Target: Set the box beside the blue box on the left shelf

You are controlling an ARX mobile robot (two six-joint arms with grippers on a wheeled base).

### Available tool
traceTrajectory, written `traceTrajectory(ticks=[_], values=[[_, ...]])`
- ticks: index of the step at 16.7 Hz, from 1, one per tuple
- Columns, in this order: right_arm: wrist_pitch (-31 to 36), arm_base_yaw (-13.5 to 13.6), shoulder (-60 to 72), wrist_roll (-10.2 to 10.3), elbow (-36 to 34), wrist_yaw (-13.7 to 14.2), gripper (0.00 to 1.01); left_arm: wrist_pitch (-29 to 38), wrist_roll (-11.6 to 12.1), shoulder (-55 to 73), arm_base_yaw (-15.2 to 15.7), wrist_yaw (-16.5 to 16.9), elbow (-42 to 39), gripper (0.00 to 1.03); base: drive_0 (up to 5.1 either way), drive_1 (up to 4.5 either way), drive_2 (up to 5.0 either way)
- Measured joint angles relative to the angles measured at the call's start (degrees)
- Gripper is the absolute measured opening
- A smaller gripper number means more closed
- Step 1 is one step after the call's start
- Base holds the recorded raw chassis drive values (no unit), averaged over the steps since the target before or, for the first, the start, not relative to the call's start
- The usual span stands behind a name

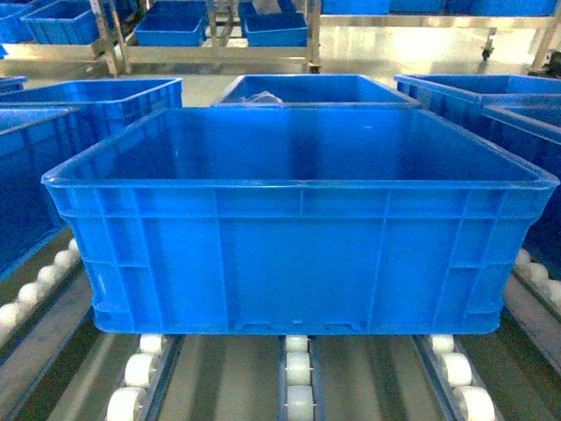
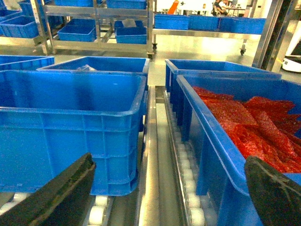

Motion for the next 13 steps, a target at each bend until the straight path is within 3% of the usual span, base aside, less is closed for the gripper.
traceTrajectory(ticks=[1, 2, 13], values=[[0.00, 0.02, 0.00, 0.02, 0.00, 0.00, 1.00, 0.00, 0.00, 0.00, 0.00, 0.00, 0.00, 0.95, 0.0, 0.00, 0.0], [0.00, 0.00, 0.00, 0.02, 0.00, 0.00, 0.97, 0.00, 0.13, 0.00, 0.00, 0.00, 0.00, 0.99, 0.0, 0.00, 0.0], [0.00, 0.00, 0.00, 0.02, 0.00, 0.00, 0.98, 0.00, 0.15, 0.00, 0.00, 0.00, 0.00, 0.98, 0.0, 0.00, 0.0]])
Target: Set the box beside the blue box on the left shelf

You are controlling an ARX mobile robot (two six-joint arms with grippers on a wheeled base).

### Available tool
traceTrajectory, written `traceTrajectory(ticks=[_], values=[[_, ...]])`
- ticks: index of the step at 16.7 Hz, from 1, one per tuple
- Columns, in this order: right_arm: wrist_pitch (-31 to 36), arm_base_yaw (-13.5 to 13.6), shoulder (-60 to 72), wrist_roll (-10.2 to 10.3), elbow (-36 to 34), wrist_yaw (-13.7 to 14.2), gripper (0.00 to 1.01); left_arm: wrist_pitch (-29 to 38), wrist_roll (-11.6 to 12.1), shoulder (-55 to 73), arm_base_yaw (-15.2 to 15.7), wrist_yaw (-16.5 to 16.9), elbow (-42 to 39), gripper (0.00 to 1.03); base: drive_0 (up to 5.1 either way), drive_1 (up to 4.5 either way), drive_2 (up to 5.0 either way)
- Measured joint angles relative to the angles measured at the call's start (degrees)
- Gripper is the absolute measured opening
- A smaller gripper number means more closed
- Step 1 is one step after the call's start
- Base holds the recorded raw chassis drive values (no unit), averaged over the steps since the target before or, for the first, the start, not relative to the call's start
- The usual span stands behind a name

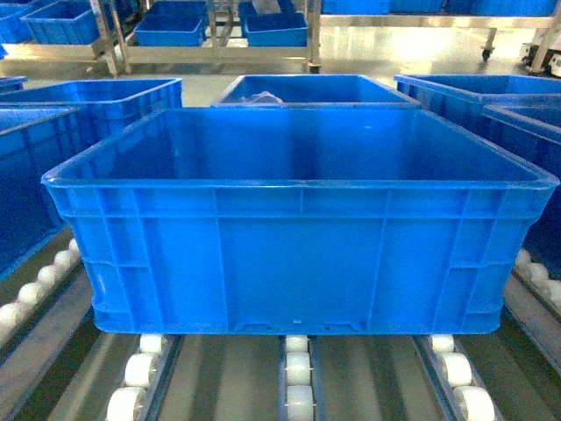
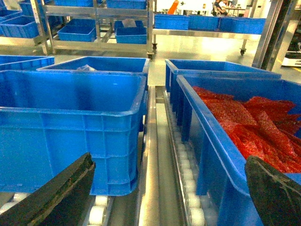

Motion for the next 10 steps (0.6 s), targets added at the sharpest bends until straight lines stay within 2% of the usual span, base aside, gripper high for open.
traceTrajectory(ticks=[10], values=[[0.00, 0.00, 0.00, 0.00, 0.00, 0.00, 0.98, 0.00, 0.00, 0.00, 0.00, 0.00, 0.00, 0.98, 0.0, 0.00, 0.0]])
